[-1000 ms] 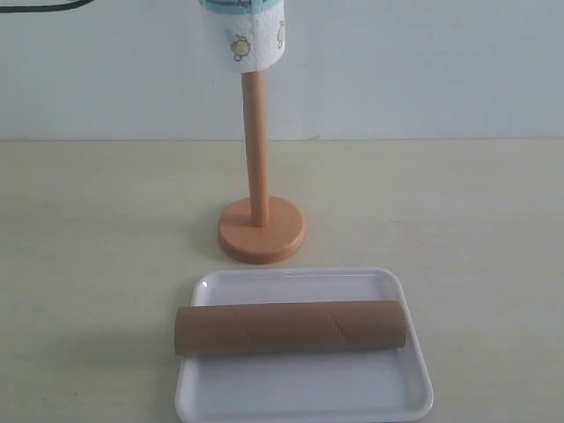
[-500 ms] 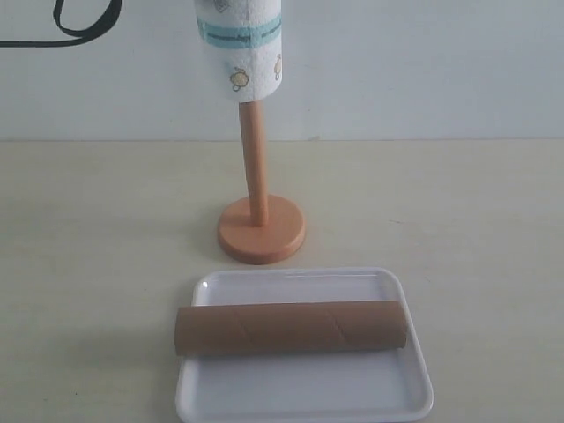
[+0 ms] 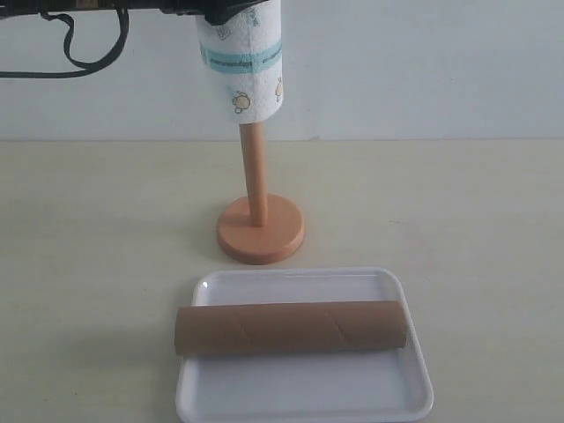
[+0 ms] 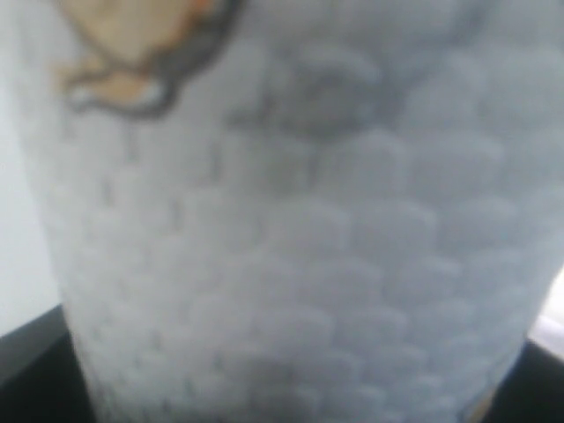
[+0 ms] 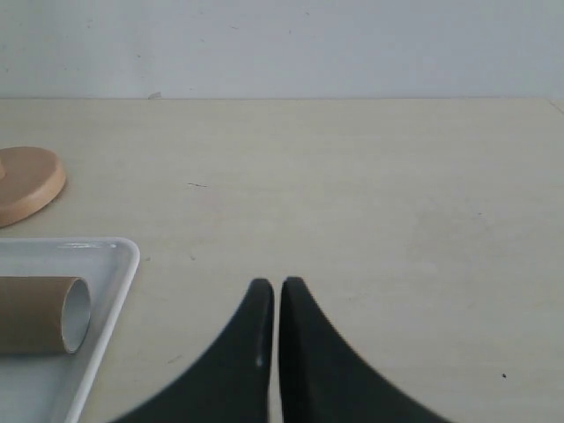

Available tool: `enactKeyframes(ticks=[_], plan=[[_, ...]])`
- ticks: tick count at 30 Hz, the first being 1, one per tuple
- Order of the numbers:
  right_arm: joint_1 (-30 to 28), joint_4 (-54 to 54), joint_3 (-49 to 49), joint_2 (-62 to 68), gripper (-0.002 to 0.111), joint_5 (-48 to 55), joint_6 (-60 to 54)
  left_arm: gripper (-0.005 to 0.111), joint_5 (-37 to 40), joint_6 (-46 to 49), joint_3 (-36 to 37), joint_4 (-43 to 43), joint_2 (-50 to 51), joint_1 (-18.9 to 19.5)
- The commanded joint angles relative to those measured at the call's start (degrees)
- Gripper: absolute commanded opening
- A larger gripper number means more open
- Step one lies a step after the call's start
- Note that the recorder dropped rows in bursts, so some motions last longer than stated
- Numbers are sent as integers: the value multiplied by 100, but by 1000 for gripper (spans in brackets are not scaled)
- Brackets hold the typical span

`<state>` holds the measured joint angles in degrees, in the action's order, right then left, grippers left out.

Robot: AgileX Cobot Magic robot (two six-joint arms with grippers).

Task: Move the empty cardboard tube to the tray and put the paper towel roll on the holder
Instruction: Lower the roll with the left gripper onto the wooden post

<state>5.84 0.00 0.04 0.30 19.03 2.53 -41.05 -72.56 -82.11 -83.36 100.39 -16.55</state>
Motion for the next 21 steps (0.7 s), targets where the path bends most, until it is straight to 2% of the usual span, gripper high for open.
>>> enactKeyframes(ticks=[1, 21], plan=[[-15, -48, -4, -30, 3, -33, -11, 4, -135, 177, 19, 363, 262, -8], [-15, -38, -4, -30, 3, -136, -11, 4, -226, 1149, 19, 911, 1507, -8]])
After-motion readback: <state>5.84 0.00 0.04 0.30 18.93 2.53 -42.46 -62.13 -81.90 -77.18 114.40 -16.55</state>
